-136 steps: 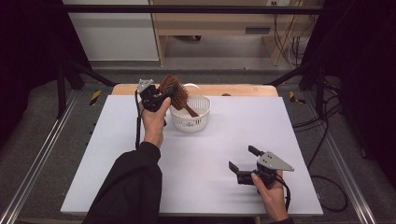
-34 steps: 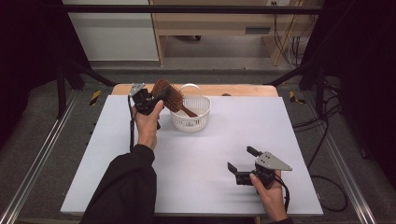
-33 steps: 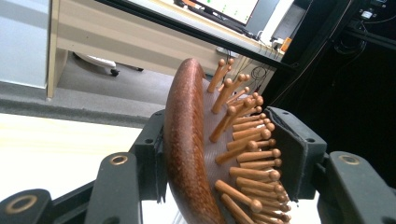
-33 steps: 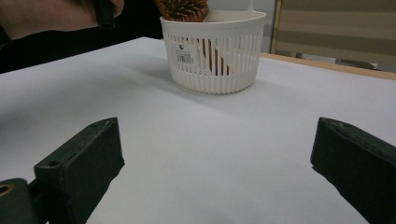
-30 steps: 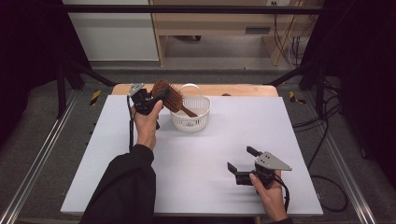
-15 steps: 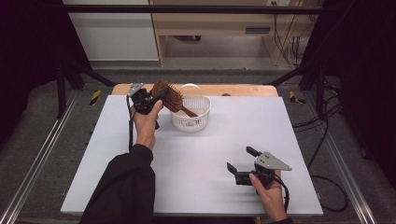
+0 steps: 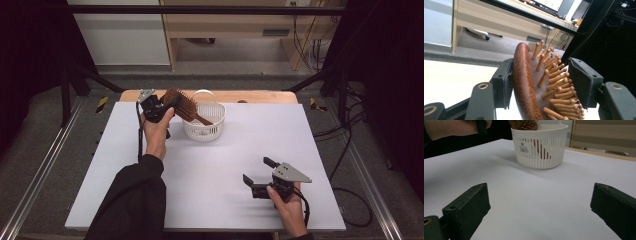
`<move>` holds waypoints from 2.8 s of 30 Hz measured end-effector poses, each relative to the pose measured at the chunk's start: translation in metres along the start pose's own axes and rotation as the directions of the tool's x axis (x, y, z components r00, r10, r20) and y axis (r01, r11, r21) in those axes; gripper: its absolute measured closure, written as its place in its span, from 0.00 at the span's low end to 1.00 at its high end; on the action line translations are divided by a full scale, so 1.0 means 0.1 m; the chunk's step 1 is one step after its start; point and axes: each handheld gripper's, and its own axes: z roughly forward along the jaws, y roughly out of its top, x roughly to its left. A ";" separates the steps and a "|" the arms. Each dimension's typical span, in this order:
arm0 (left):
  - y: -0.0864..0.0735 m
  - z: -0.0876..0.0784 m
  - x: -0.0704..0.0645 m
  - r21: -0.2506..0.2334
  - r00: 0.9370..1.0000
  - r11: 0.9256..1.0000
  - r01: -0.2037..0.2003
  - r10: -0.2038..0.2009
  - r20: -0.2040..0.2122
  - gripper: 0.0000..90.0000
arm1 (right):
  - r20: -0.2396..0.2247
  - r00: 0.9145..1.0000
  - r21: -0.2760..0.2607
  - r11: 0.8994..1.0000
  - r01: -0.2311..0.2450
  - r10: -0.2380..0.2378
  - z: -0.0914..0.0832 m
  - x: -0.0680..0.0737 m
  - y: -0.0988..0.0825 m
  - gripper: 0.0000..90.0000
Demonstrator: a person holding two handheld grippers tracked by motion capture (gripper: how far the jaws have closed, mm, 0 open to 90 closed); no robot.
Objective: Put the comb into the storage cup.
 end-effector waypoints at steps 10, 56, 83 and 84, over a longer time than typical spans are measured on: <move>-0.01 0.00 0.00 0.003 1.000 1.000 0.003 -0.003 -0.005 0.43 | -0.001 1.000 0.001 1.000 -0.001 0.001 0.00 0.00 0.00 0.03; -0.03 0.01 -0.01 -0.002 0.997 0.998 -0.060 0.060 -0.046 0.20 | -0.003 1.000 -0.001 1.000 -0.001 0.001 0.00 0.00 0.00 0.03; -0.02 -0.12 -0.13 0.023 0.976 0.980 -0.199 0.201 -0.088 0.07 | -0.003 1.000 -0.004 1.000 -0.005 0.005 0.01 0.00 0.00 0.03; -0.02 -0.12 -0.13 0.026 0.974 0.979 -0.204 0.205 -0.093 0.07 | -0.003 1.000 -0.004 1.000 -0.007 0.007 0.01 0.00 0.00 0.03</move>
